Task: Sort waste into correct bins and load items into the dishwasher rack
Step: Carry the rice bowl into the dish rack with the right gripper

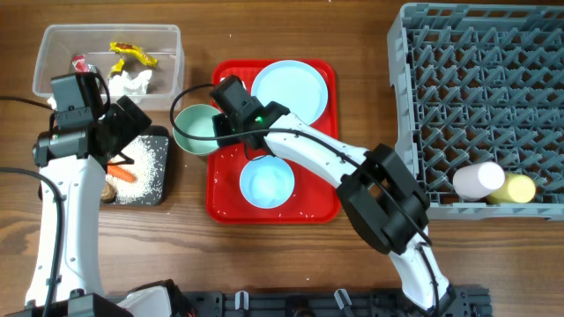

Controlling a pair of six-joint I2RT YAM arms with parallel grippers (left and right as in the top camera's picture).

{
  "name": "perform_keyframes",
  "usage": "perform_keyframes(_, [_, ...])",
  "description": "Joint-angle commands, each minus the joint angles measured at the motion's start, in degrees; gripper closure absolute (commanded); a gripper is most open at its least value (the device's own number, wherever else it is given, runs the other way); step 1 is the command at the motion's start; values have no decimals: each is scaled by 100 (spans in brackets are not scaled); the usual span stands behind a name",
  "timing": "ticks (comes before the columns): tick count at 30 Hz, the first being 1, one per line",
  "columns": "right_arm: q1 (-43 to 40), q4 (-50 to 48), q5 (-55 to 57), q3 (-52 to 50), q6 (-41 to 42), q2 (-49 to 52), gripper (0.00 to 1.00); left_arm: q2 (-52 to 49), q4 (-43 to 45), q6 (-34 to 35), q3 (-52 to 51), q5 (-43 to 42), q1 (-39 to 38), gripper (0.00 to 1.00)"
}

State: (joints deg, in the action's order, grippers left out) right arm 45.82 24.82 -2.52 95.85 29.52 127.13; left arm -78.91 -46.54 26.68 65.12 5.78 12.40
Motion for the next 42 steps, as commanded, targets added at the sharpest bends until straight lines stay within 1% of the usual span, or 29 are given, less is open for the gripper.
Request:
perform_keyframes(1, [-15,4,-138,127,216,343,87,37,-7,-50,87,72,24,0])
perform_keyframes(3, [-42,-7,-201,127,216,363,96,37,-7,-50,87,72,26,0])
perform_keyframes(7, [-109,-13,-260,129,216,337,96,37,-7,-52,87,72,26,0])
perform_keyframes(10, [-247,-2,-332,129,184,63,96,37,-7,-52,87,72,24,0])
perform_keyframes(12, [-492,157,-267,129,-262,-570,96,37,-4,-50,87,72,24,0])
perform_keyframes(15, [-942,675,1078,129,-955,-1589,96,37,-7,-50,87,72,26,0])
perform_keyframes(16, [-1196,901,2162,129,-1270,-2026,95,37,-7,-52,87,72,26,0])
perform_keyframes(17, [-1421,1032,2949,129,-1504,-2267,96,37,-7,-52,87,72,26,0])
perform_keyframes(19, [-1912,1073,4131,129,-1971,-2439,96,37,-7,-52,87,72,26,0])
perform_keyframes(21, [-2623,852,5154,120,-2787,-2374,96,37,-7,-50,87,72,26,0])
perform_keyframes(23, [-3204,540,5318,120,-3657,-2240,96,37,-4,-50,87,72,24,0])
perform_keyframes(24, [-3600,181,5351,120,-4297,-2100,96,37,-7,-50,87,72,26,0])
perform_keyframes(26, [-4153,-706,5396,120,-4994,-1792,96,37,-7,-50,87,72,24,0])
perform_keyframes(28, [-4481,-1370,5272,120,-5910,-1419,96,37,-7,-50,87,72,26,0])
perform_keyframes(29, [-4555,-1698,5300,120,-6623,-1213,96,37,-4,-52,87,72,24,0])
perform_keyframes(31, [-4614,-2269,5528,120,-7565,-874,96,37,-7,-50,87,72,24,0])
perform_keyframes(33, [-4592,-2629,5521,120,-7834,-573,96,37,-7,-50,87,72,26,0])
perform_keyframes(35, [-4507,-2597,5525,120,-7956,-369,96,37,-7,-52,87,72,26,0])
perform_keyframes(42, [-4306,-2520,5508,116,-7884,-107,96,37,-7,-50,87,72,26,0])
